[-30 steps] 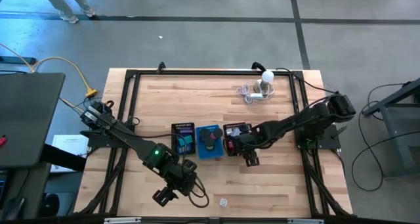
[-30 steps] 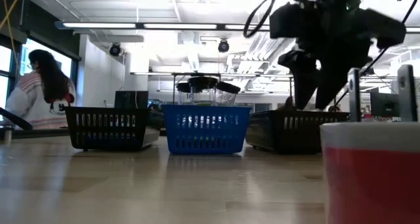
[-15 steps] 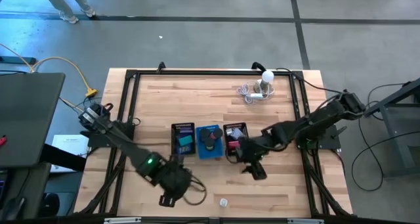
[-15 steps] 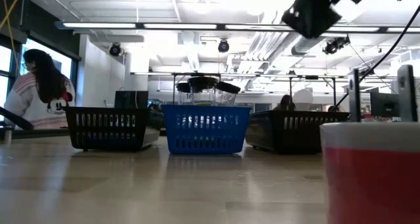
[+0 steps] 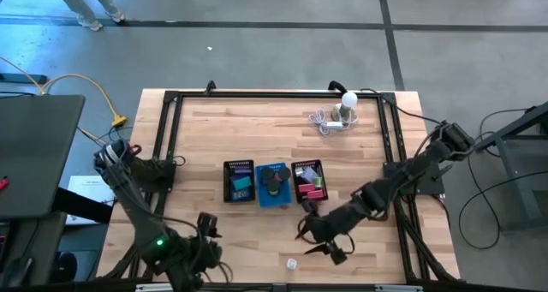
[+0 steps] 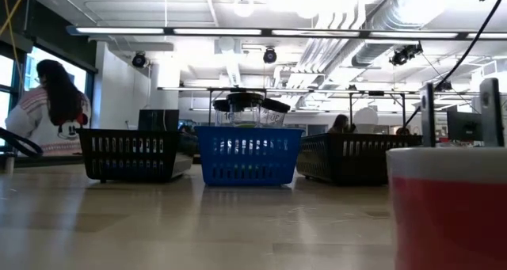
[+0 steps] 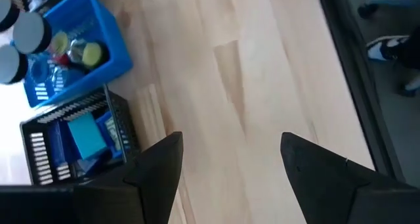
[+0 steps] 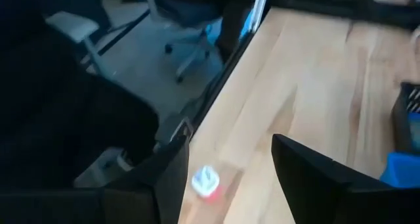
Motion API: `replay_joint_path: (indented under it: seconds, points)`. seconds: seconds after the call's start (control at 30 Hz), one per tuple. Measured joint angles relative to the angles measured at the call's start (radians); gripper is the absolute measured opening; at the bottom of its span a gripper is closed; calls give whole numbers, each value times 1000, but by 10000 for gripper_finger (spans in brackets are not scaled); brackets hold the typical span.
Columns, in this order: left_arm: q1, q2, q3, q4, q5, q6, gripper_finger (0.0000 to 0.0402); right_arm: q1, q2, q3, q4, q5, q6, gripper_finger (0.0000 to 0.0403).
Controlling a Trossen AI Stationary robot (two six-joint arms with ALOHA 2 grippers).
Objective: Pick & Place Office items
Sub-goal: Put the pink charger adapter into the right black bin
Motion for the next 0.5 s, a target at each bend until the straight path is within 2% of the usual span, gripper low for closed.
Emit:
replay_joint_path:
  seconds: [0.13, 0.23, 0.4, 0.5]
  points:
    - [-28, -21, 0, 15, 18, 67, 246, 54, 58, 0, 75, 90, -4, 207]
    - [-32, -62, 0, 67, 51, 175, 243, 87, 112, 0, 145, 131, 14, 207]
    - [15, -174, -1, 180, 198, 398, 241, 137, 177, 0, 237, 234, 9, 207]
    - [51, -270, -54, 206, 237, 426, 241, 177, 195, 0, 312, 284, -9, 207]
